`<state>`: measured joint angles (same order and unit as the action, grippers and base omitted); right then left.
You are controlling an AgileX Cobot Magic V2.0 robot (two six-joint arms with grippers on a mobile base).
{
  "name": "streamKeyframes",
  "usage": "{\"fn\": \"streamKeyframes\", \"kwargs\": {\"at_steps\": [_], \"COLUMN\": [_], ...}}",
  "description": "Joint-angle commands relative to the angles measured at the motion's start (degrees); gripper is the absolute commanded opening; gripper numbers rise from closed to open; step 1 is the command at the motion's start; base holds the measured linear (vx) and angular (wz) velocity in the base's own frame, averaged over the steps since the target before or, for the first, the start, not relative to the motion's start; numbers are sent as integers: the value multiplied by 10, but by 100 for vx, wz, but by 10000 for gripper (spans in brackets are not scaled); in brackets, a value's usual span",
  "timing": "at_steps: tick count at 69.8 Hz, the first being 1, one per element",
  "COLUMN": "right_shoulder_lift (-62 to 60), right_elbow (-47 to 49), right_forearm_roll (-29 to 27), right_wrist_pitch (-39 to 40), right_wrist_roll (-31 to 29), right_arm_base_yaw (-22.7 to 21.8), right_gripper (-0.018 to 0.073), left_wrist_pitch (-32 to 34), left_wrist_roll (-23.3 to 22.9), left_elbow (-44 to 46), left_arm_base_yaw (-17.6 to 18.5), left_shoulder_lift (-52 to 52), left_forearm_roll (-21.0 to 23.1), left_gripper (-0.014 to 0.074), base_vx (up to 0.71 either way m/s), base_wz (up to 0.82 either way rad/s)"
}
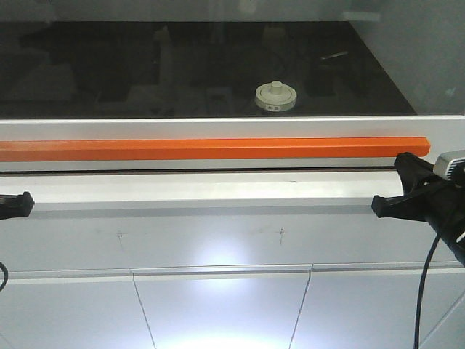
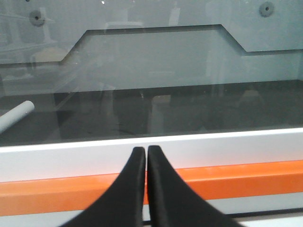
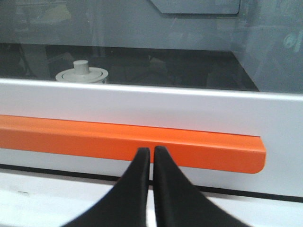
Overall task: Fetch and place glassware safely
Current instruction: 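Move both grippers up to the orange handle bar of the sash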
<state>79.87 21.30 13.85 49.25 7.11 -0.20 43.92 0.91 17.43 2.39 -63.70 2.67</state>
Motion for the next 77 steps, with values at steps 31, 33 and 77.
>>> {"fn": "streamKeyframes", "kwargs": {"at_steps": [31, 33, 77], "right_shoulder_lift": [148, 154, 244], "right_elbow": [17, 17, 114], "right_forearm_roll": [-49, -49, -46], "right_wrist_pitch": [195, 201, 187], "right_wrist_roll": [-60, -62, -66], "right_arm_base_yaw": [-1, -1, -1], "right_gripper": [-1, -1, -1], "left_wrist_pitch": [69, 69, 61], "left_wrist_roll": [0, 0, 0], "left_elbow": [13, 13, 13], "left_arm_base_yaw": [2, 2, 2], "left_shoulder_lift": [3, 3, 3], "left_forearm_roll": [2, 2, 2], "left_gripper": [-7, -7, -7], "base_vx": [0, 0, 0], "base_wz": [0, 0, 0]}}
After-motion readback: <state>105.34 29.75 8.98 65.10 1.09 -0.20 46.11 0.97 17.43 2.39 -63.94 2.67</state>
